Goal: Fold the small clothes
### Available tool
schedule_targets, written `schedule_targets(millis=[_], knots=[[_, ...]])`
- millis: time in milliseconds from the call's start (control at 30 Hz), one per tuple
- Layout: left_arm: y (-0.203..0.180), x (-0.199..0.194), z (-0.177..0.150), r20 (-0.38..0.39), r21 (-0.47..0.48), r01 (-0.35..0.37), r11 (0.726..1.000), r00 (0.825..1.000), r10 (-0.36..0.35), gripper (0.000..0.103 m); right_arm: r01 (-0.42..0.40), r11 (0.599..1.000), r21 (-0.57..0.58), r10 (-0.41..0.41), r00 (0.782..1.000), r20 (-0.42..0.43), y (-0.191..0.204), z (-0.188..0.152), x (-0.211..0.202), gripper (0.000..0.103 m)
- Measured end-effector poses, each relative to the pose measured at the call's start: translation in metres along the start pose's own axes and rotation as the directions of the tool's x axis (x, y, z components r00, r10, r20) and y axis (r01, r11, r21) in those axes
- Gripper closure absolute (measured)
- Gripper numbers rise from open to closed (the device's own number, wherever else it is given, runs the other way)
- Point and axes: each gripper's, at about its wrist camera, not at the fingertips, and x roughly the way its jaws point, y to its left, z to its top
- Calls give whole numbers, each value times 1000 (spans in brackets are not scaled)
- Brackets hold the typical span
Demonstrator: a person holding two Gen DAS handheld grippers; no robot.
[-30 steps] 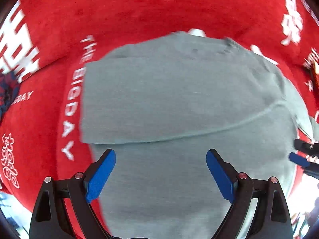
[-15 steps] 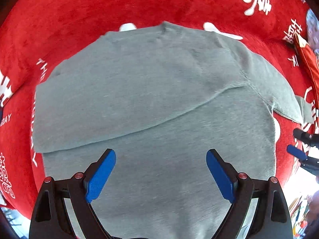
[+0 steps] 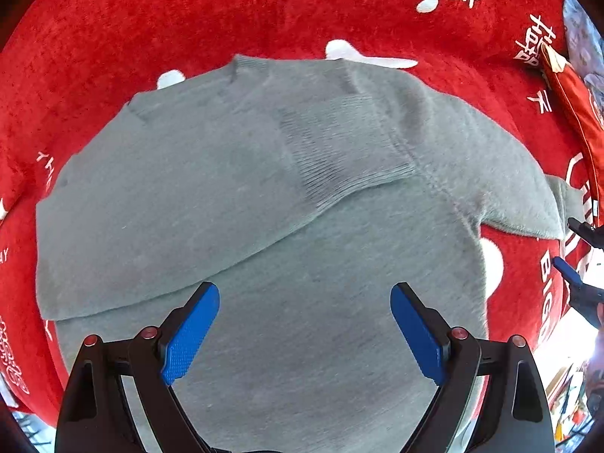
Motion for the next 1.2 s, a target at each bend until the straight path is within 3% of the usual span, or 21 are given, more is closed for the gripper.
schedule_targets(millis=[267, 433, 467, 533, 600, 800, 1000, 1067, 1200], knots=[[-20, 5, 15, 11, -26, 16, 1000, 1000, -16, 10, -111, 988, 104, 99, 989, 108, -17, 37, 0, 40], [-26, 6, 19, 22, -23, 11, 1000, 1000, -10, 10, -223, 950, 217, 195, 970, 142, -25, 53, 9, 43], [-25, 7, 19, 23, -27, 8, 1000, 1000, -8, 10, -253, 938, 238, 223, 964, 145, -27, 54, 10, 49], [-22, 6, 20, 24, -38, 5, 999, 1000, -5, 10, -308, 914, 266, 277, 950, 146, -29, 54, 13, 96], [-17, 5, 21, 29, -48, 1, 999, 1000, 1, 10, -355, 897, 263, 325, 934, 151, -22, 53, 14, 97], [8, 0, 20, 53, -83, -9, 997, 998, 14, 10, -454, 884, 113, 447, 891, 82, 40, 46, 15, 97], [50, -12, 15, 79, -149, 6, 989, 997, 6, 10, -503, 851, -150, 491, 864, -113, 150, 7, 35, 96], [67, -19, 11, 102, -169, -8, 986, 994, 26, 10, -498, 820, -280, 459, 866, -196, 193, -21, 45, 96], [105, -29, 2, 138, -219, -40, 975, 988, 72, 10, -493, 709, -503, 349, 866, -358, 264, -96, 78, 96]])
